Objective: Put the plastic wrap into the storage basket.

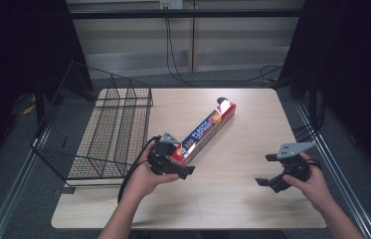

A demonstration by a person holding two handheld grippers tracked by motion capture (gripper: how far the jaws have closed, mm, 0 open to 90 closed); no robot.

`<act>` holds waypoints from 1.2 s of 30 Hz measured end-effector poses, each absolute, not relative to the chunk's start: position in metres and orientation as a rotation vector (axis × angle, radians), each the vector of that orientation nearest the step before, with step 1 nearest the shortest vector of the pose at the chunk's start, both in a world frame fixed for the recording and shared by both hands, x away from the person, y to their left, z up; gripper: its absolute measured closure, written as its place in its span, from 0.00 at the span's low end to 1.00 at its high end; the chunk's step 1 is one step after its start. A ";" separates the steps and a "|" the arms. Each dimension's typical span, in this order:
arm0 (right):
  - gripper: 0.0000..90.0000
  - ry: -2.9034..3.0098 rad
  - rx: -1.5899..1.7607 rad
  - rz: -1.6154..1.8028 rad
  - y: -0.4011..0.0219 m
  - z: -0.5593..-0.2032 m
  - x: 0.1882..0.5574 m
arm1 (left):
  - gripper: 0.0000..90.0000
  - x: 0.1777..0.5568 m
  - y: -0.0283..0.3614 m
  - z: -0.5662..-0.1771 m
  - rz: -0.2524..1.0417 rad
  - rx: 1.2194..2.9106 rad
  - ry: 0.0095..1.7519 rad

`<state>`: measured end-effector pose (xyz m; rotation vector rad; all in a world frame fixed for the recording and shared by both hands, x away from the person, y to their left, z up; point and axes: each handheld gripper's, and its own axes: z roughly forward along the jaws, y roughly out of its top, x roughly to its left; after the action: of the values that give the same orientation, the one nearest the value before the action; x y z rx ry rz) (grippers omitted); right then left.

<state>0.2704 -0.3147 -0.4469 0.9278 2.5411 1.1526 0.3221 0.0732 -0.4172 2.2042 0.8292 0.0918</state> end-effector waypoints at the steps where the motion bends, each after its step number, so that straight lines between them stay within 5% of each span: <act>1: 0.02 2.549 0.929 1.148 -0.315 -0.447 0.271 | 0.04 0.324 0.072 -0.416 0.093 2.209 0.837; 36: 0.03 2.550 0.941 1.164 -0.319 -0.456 0.273 | 0.10 0.411 0.020 -0.401 -0.003 2.305 0.883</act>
<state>0.2733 -0.3187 -0.4562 0.9408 2.5501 1.1644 0.4106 0.0203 -0.4005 2.3052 0.8833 -0.0032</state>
